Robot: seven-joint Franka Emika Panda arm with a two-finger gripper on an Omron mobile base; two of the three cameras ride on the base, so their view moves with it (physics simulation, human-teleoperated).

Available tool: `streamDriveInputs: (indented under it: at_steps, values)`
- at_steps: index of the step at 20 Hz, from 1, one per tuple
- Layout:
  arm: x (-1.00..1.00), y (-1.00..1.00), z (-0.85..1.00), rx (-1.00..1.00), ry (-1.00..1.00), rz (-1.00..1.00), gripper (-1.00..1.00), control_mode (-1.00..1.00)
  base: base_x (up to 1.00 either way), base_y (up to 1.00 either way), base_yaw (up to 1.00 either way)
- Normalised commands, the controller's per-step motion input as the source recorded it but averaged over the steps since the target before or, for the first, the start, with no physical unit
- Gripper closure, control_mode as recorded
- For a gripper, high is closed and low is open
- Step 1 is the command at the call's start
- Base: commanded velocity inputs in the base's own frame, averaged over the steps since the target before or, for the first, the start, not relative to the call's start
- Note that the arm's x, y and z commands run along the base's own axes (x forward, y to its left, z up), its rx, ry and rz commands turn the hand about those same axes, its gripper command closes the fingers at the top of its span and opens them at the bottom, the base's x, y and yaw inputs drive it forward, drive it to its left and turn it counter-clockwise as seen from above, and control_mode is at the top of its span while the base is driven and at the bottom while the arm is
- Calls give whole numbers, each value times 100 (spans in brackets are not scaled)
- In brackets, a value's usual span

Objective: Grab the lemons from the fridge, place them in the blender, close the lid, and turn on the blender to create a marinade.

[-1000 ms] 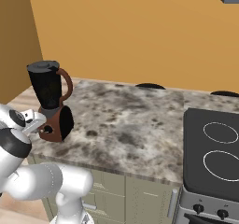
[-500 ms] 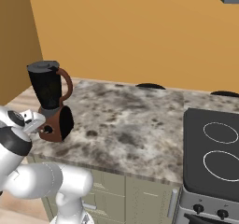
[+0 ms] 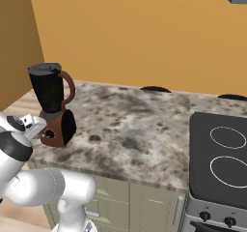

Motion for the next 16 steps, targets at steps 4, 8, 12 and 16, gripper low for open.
streamDriveInputs:
  at_steps: [4, 8, 12, 16]
  values:
    - [0, 0, 0, -7, -1, 3, 100, -100, 0, 0, 0]
    - [20, 0, 0, 0, 0, 0, 100, -100, 0, 0, 0]
    - [22, 9, 0, -15, 0, 0, 100, -100, 0, 0, 0]
    - [9, 2, 0, -24, 0, 0, 100, -100, 0, 0, 0]
